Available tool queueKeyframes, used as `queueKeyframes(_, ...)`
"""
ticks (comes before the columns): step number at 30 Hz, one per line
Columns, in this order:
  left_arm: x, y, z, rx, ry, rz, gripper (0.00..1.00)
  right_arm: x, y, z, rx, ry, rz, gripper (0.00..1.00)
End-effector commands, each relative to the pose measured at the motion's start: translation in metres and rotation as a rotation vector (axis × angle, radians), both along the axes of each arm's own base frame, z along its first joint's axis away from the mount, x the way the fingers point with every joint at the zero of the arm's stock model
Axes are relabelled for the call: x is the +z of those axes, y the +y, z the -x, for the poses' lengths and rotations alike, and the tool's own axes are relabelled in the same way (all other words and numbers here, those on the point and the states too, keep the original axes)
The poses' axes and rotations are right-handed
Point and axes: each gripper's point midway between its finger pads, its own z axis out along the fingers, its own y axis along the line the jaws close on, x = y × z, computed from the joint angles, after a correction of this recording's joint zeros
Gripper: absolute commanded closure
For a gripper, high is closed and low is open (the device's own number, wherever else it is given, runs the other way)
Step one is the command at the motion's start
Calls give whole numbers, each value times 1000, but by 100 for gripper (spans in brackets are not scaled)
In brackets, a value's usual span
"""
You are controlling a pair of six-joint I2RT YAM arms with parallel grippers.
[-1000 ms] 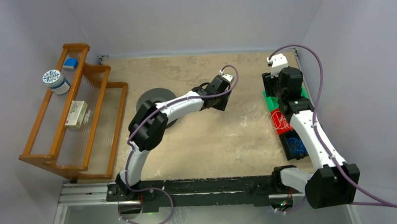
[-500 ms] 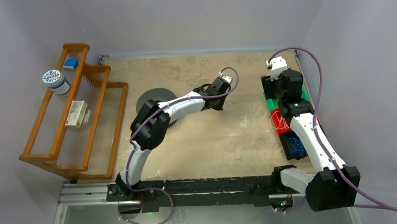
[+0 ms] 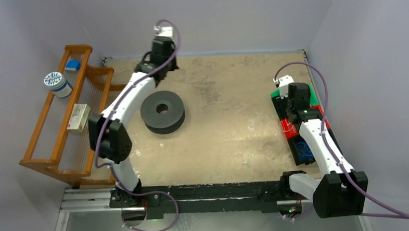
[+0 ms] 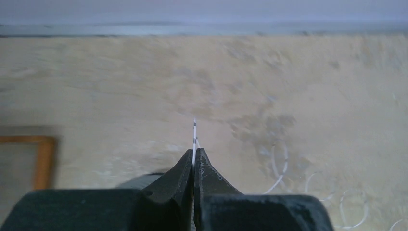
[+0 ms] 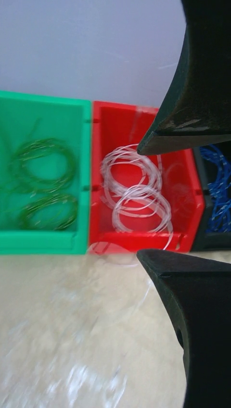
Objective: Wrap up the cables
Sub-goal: Adjust the cable at the center of the board.
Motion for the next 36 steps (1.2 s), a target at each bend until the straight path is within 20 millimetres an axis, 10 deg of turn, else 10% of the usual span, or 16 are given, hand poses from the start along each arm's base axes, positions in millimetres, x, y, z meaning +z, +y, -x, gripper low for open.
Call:
queueKeyframes(1, 64, 65, 0, 105, -142, -18, 100, -6, -41, 23, -105, 56, 62, 26)
queueKeyframes(6, 65, 96, 2, 138, -161, -14, 100, -19, -70, 27, -164, 99, 51, 29)
queueKeyframes(13, 64, 109, 4, 151, -186, 13, 100, -38, -43, 12, -52, 124, -84, 31)
queueKeyframes(26, 73, 130, 13, 204, -228, 55, 100, -80, -64, 19, -174, 234, -24, 40)
queueKeyframes(36, 90, 186, 12, 318, -262, 66, 100, -112, -63, 27, -196, 300, -40, 50)
